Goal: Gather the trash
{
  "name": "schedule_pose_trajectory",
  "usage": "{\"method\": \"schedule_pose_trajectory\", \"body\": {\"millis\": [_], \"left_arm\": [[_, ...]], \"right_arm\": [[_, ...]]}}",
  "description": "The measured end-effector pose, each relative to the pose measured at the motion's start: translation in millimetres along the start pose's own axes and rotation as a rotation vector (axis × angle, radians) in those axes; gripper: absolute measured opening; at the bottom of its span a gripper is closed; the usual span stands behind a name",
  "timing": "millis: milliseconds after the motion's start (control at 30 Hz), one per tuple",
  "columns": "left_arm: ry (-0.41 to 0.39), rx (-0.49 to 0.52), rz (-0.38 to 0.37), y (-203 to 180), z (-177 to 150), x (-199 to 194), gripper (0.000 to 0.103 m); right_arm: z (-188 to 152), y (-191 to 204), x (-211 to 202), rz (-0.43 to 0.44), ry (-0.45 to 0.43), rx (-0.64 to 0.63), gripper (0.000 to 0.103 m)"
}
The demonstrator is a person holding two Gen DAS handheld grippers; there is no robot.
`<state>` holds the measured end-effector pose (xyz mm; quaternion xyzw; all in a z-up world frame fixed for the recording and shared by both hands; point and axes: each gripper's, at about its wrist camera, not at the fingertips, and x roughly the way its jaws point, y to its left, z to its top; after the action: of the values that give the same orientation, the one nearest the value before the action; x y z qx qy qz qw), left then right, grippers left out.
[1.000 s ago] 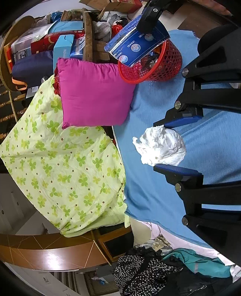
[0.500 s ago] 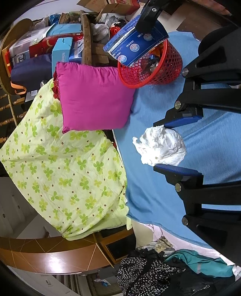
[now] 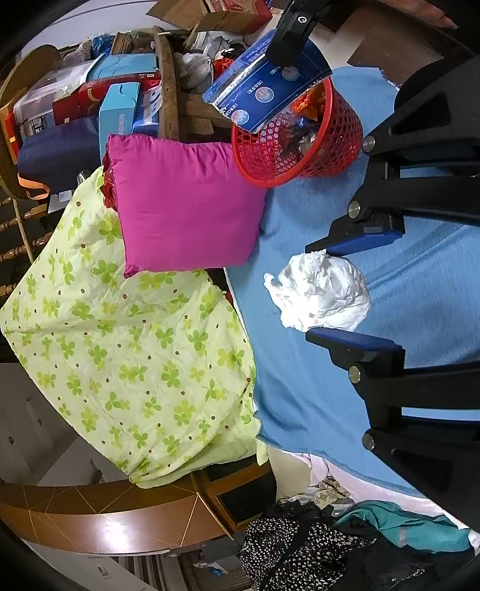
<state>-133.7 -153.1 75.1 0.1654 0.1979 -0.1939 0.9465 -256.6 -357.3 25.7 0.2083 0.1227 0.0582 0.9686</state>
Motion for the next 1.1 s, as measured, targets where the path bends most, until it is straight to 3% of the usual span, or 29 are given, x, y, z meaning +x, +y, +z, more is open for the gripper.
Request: {"method": "schedule_pose_trajectory", "body": {"millis": [1100], "left_arm": [[0.020, 0.054, -0.041, -34.9, -0.3, 9.0, 0.040]], "right_arm": [[-5.8, -28.7, -18.0, -0.051, -0.017, 0.069, 0.059]]}}
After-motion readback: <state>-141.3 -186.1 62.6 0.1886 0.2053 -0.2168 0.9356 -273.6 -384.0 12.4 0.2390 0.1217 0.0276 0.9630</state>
